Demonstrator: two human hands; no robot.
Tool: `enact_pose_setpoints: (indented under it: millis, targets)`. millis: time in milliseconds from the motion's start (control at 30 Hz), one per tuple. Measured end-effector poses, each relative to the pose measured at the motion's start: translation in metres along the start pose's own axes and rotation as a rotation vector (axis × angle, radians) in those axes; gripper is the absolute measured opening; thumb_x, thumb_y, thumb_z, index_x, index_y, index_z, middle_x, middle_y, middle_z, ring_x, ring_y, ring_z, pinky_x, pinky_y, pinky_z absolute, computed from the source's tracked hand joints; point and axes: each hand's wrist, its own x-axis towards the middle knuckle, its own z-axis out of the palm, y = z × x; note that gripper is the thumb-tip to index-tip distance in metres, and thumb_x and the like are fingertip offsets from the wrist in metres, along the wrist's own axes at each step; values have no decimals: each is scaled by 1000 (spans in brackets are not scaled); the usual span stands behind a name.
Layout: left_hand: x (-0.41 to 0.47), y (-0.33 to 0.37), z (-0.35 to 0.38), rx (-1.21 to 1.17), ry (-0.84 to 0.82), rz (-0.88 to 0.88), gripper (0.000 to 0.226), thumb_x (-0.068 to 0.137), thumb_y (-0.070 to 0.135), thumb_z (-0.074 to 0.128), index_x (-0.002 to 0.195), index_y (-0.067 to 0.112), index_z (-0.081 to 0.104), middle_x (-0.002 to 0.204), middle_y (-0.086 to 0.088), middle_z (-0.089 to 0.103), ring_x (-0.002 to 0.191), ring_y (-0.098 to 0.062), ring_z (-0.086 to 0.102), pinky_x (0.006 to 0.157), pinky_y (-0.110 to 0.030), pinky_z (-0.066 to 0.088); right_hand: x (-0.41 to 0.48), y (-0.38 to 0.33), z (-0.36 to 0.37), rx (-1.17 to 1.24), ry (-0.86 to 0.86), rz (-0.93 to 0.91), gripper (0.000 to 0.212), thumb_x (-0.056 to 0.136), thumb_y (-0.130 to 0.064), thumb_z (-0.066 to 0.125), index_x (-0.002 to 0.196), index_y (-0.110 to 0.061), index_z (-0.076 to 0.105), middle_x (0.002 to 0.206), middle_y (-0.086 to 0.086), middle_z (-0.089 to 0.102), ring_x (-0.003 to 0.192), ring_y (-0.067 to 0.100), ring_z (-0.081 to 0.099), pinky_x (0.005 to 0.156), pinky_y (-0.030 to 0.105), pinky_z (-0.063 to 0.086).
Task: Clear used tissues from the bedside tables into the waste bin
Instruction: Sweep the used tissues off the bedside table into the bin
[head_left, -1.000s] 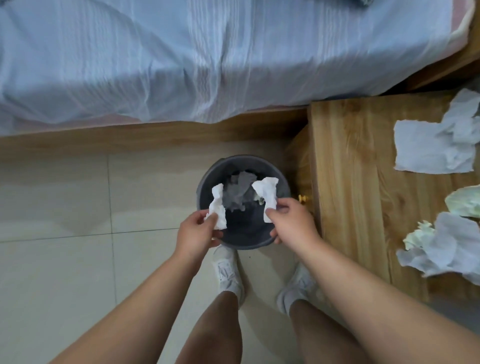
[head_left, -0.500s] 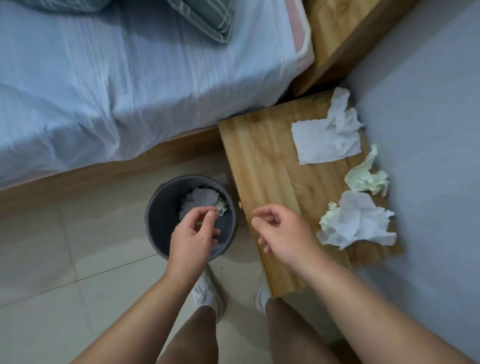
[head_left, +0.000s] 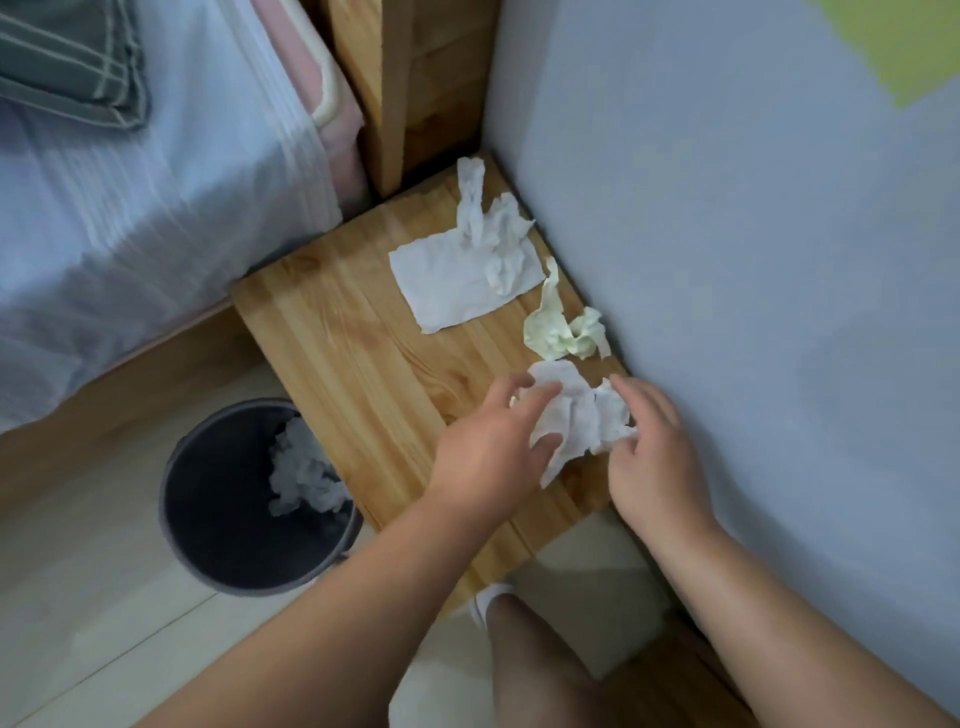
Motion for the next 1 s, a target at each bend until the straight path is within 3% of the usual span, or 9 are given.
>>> enact_pose_setpoints:
  millis: [100, 200, 367, 433, 567, 700, 833, 900, 1000]
  targets:
    - [16, 11, 15, 162, -24, 105, 54, 96, 39, 72, 147, 35, 55, 140, 1, 60, 78, -23, 71, 48, -28, 44, 3, 15, 1, -106, -185, -95, 77, 91, 2, 62, 158, -29, 41, 166, -8, 36, 149, 17, 39, 118, 40, 42]
    - [24, 10, 20, 130, 8, 106, 23, 99, 33, 70, 120, 30, 79, 114, 4, 67, 81, -22, 71, 54, -27, 39, 5, 28, 5, -151, -165, -139, 60, 92, -7, 74, 147, -22, 56, 149, 2, 53, 132, 24, 56, 103, 34, 48]
    - [21, 11, 3, -209, 128, -99, 21, 102, 31, 70, 119, 31, 82, 115, 16, 79, 95, -10, 74, 65, -24, 50, 9, 32, 2, -59, 32, -55, 17, 99, -21, 68, 115, -17, 74, 114, 2, 69, 101, 25, 67, 84, 36, 55]
    - [16, 13, -9, -520, 156, -265, 22, 101, 31, 72, 121, 31, 81, 98, 23, 81, 81, -6, 74, 67, -20, 53, 6, 26, -5, 29, 106, -46, 5, 100, -23, 67, 104, -23, 70, 104, -4, 69, 91, 16, 66, 76, 32, 56]
    - [-2, 10, -49, -1040, 249, -390, 20, 107, 21, 62, 109, 31, 79, 80, 2, 77, 59, -9, 69, 53, -20, 52, -7, 6, -21, 226, 223, -33, 9, 99, -23, 67, 96, -32, 65, 95, -15, 69, 89, 2, 65, 68, 7, 44]
    - [-34, -16, -82, -1297, 332, -430, 26, 106, 16, 55, 104, 25, 79, 86, -5, 78, 64, -13, 68, 52, -22, 52, -24, -30, -24, 326, 260, -137, 9, 96, -26, 66, 93, -34, 64, 89, -18, 69, 86, 1, 66, 64, 4, 46]
    - [-96, -80, -96, -1305, 507, -692, 21, 104, 22, 56, 101, 16, 77, 90, -10, 77, 72, -19, 70, 60, -30, 58, -43, -78, 9, 426, 121, -303, 10, 92, -23, 63, 88, -32, 62, 80, -12, 66, 64, 10, 61, 53, 10, 41]
    - [-126, -112, -102, -1314, 607, -846, 24, 102, 11, 54, 86, 12, 72, 75, -4, 74, 77, -27, 69, 65, -32, 59, -54, -102, 36, 439, -9, -351, 13, 92, -25, 61, 85, -35, 58, 71, -11, 62, 54, 9, 55, 46, 14, 39]
    - [-140, -139, -106, -1490, 582, -989, 21, 70, -1, 58, 59, 17, 57, 62, -9, 58, 81, -32, 56, 78, -42, 49, -66, -129, 82, 414, -169, -379, 14, 93, -26, 60, 84, -35, 56, 66, -14, 57, 52, 9, 52, 48, 17, 38]
